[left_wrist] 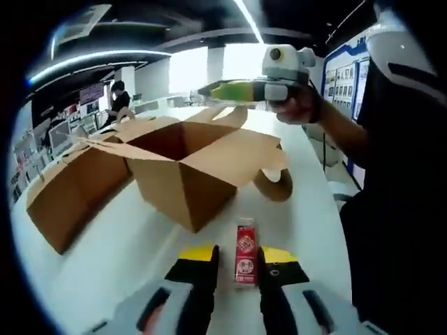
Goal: Pick up one paper box from the group, open the paper box, and remove the item inside
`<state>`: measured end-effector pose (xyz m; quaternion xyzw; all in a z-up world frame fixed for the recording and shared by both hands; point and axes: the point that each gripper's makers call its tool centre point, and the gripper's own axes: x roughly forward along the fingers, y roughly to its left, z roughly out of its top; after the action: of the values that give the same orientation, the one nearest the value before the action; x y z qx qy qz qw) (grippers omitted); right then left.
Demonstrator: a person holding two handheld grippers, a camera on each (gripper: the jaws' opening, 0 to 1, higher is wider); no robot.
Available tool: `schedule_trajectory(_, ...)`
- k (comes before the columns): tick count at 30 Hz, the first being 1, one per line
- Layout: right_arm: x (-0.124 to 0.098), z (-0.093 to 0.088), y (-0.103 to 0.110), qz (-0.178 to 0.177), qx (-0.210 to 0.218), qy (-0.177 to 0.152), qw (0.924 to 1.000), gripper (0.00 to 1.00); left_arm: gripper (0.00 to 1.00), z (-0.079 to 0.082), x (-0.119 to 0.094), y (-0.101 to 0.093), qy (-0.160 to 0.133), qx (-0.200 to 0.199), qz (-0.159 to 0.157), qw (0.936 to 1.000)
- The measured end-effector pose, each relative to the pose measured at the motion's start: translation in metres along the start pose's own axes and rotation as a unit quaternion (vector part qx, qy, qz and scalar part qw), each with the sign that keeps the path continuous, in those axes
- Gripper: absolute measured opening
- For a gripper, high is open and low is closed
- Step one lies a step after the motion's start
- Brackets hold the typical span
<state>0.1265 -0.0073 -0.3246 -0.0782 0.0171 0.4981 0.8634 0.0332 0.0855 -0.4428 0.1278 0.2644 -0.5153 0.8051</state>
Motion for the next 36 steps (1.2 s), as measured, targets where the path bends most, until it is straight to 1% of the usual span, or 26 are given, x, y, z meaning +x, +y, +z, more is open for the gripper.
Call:
schedule_trajectory(2,0.001,0.001,-0.002,-0.003,0.005,-0.002,1.0000,0.21,0.29,0.006,-0.004,0.002,-0.020,-0.005,0.006,0.9998)
schedule_trajectory(5,0.003,0.002,-0.002,0.000,0.004,-0.004,1.0000,0.21,0.30,0.022,-0.015,0.006,-0.063,-0.016,0.011,0.9978)
schedule_trajectory(8,0.008,0.001,-0.002,0.005,0.005,-0.002,1.0000,0.21,0.30,0.027,-0.025,0.004,-0.078,-0.022,0.007,0.9967)
schedule_trajectory(9,0.009,0.000,-0.001,0.007,0.006,0.000,1.0000,0.21,0.29,0.032,-0.028,0.004,-0.088,-0.021,0.012,0.9958)
schedule_trajectory(10,0.010,0.000,-0.001,0.008,0.007,0.001,0.9999,0.21,0.29,0.035,-0.030,0.005,-0.099,-0.022,0.015,0.9948)
schedule_trajectory(12,0.013,-0.001,0.002,0.014,0.004,0.005,0.9999,0.21,0.29,0.047,-0.040,0.003,-0.134,-0.031,0.013,0.9903)
schedule_trajectory(15,0.014,-0.001,0.001,0.015,0.004,0.006,0.9999,0.21,0.26,0.056,-0.050,-0.001,-0.153,-0.029,0.002,0.9877)
schedule_trajectory(17,0.014,0.000,0.000,0.014,0.006,0.006,0.9999,0.21,0.26,0.071,-0.054,-0.001,-0.182,-0.016,0.002,0.9832)
schedule_trajectory(21,0.012,0.001,-0.001,0.012,0.003,0.005,0.9999,0.21,0.27,0.097,-0.063,0.004,-0.230,-0.013,0.006,0.9731)
schedule_trajectory(23,0.010,0.002,-0.003,0.007,0.005,0.002,1.0000,0.21,0.27,0.109,-0.068,0.008,-0.259,-0.020,0.009,0.9657)
schedule_trajectory(24,0.008,0.004,-0.003,0.004,0.005,0.000,1.0000,0.21,0.28,0.113,-0.070,0.010,-0.267,-0.022,0.012,0.9633)
schedule_trajectory(25,0.006,0.005,-0.004,0.001,0.004,-0.003,1.0000,0.21,0.31,0.120,-0.074,0.021,-0.285,-0.028,0.036,0.9575)
schedule_trajectory(26,0.004,0.007,-0.005,-0.003,0.002,-0.005,1.0000,0.21,0.37,0.123,-0.076,0.030,-0.290,-0.032,0.058,0.9548)
schedule_trajectory(27,0.002,0.010,-0.008,-0.010,0.000,-0.011,0.9999,0.21,0.39,0.126,-0.078,0.036,-0.296,-0.026,0.074,0.9518)
schedule_trajectory(28,0.000,0.013,-0.010,-0.015,0.000,-0.016,0.9998,0.22,0.39,0.128,-0.081,0.041,-0.302,-0.034,0.087,0.9488)
schedule_trajectory(29,-0.001,0.016,-0.012,-0.018,0.003,-0.021,0.9996,0.22,0.39,0.130,-0.083,0.045,-0.309,-0.044,0.095,0.9455)
schedule_trajectory(31,-0.008,0.026,-0.023,-0.039,0.031,-0.045,0.9977,0.22,0.39,0.136,-0.091,0.062,-0.344,-0.099,0.118,0.9264)
schedule_trajectory(32,-0.011,0.029,-0.029,-0.049,0.046,-0.052,0.9964,0.22,0.39,0.135,-0.092,0.069,-0.353,-0.125,0.124,0.9191)
schedule_trajectory(33,-0.015,0.030,-0.037,-0.060,0.068,-0.057,0.9942,0.23,0.38,0.132,-0.092,0.074,-0.351,-0.151,0.126,0.9156)
schedule_trajectory(35,-0.020,0.027,-0.048,-0.076,0.099,-0.056,0.9906,0.26,0.38,0.122,-0.087,0.083,-0.333,-0.204,0.126,0.9117)
schedule_trajectory(36,-0.023,0.024,-0.054,-0.083,0.111,-0.054,0.9889,0.27,0.38,0.119,-0.086,0.086,-0.328,-0.210,0.131,0.9115)
